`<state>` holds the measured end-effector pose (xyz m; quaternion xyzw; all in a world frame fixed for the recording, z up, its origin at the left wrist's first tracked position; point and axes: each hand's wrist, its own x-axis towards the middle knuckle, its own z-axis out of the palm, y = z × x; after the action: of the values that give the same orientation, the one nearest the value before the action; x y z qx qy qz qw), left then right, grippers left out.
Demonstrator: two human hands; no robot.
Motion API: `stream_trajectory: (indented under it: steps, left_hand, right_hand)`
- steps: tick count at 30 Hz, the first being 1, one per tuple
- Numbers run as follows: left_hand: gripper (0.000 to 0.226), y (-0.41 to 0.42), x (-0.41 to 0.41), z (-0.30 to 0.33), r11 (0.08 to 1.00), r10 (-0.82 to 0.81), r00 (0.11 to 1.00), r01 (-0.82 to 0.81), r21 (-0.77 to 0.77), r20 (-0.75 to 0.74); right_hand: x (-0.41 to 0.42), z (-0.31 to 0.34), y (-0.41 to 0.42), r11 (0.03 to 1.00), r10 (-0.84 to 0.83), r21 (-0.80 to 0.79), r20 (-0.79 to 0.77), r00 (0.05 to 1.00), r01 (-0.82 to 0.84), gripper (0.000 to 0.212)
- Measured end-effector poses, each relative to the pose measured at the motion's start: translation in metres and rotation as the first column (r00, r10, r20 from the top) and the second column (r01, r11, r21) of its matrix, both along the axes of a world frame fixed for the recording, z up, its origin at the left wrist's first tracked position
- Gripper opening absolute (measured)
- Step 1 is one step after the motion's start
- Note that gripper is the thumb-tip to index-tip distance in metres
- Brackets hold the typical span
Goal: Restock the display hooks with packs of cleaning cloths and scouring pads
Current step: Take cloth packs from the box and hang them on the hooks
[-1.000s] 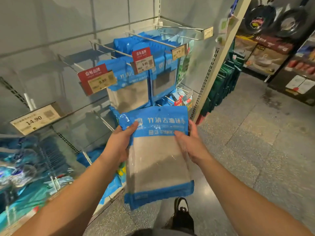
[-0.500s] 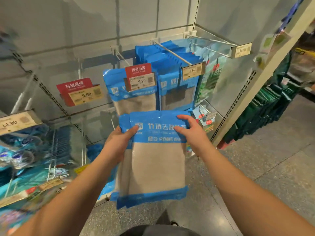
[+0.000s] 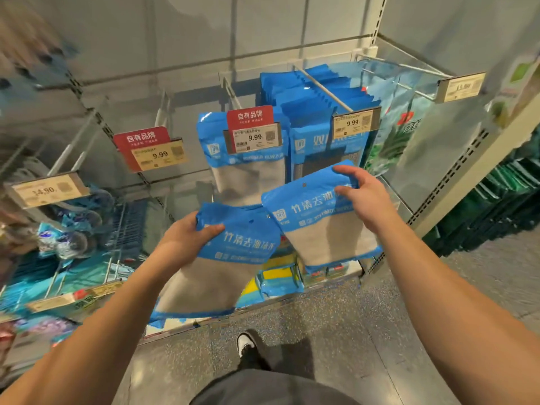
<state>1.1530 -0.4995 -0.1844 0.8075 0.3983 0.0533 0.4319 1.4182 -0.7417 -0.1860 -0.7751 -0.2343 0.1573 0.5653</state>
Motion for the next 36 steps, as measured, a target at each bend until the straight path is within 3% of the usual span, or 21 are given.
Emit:
stream_trajectory:
  steps: [5, 10, 14, 19, 24, 27, 31, 36]
  left_hand:
    - [0.013, 0.000, 0.001, 0.015, 0.985, -0.172, 0.982, 0.169, 0.043, 0.072]
    - [0.039, -0.005, 0.024, 0.035, 0.922, -0.365, 0.927, 0.348, 0.171, 0.080]
    - [0.038, -0.003, 0.041, 0.049, 0.862, -0.451, 0.890, 0.414, 0.293, 0.070]
    - [0.009, -0.003, 0.052, 0.069, 0.828, -0.404, 0.915, 0.363, 0.428, 0.006]
    - [0.011, -0.010, 0.048, 0.085, 0.746, -0.428, 0.904, 0.349, 0.567, 0.006]
    - [0.007, -0.009, 0.048, 0.094, 0.747, -0.440, 0.892, 0.298, 0.594, 0.105]
    - [0.005, -0.002, 0.052, 0.099, 0.728, -0.479, 0.868, 0.313, 0.610, 0.127]
    - [0.029, -0.003, 0.056, 0.101, 0.745, -0.491, 0.860, 0.333, 0.579, 0.138]
  right_hand:
    - [-0.001, 0.005, 0.013, 1.000, 0.018, 0.015, 0.022, 1.000, -0.018, 0.039]
    - [0.000, 0.010, 0.038, 0.986, 0.166, 0.018, 0.032, 0.986, -0.166, 0.039]
    - [-0.003, 0.018, 0.058, 0.971, 0.229, 0.080, -0.019, 0.973, -0.227, 0.040]
    - [-0.006, 0.021, 0.078, 0.960, 0.238, 0.163, -0.057, 0.970, -0.226, 0.042]
    - [-0.003, 0.019, 0.081, 0.954, 0.249, 0.196, -0.089, 0.964, -0.228, 0.046]
    - [0.001, 0.018, 0.087, 0.946, 0.258, 0.233, -0.130, 0.957, -0.223, 0.047]
    - [0.005, 0.018, 0.099, 0.925, 0.280, 0.308, -0.164, 0.946, -0.221, 0.046]
    - [0.008, 0.019, 0.113, 0.908, 0.304, 0.360, -0.218, 0.927, -0.213, 0.046]
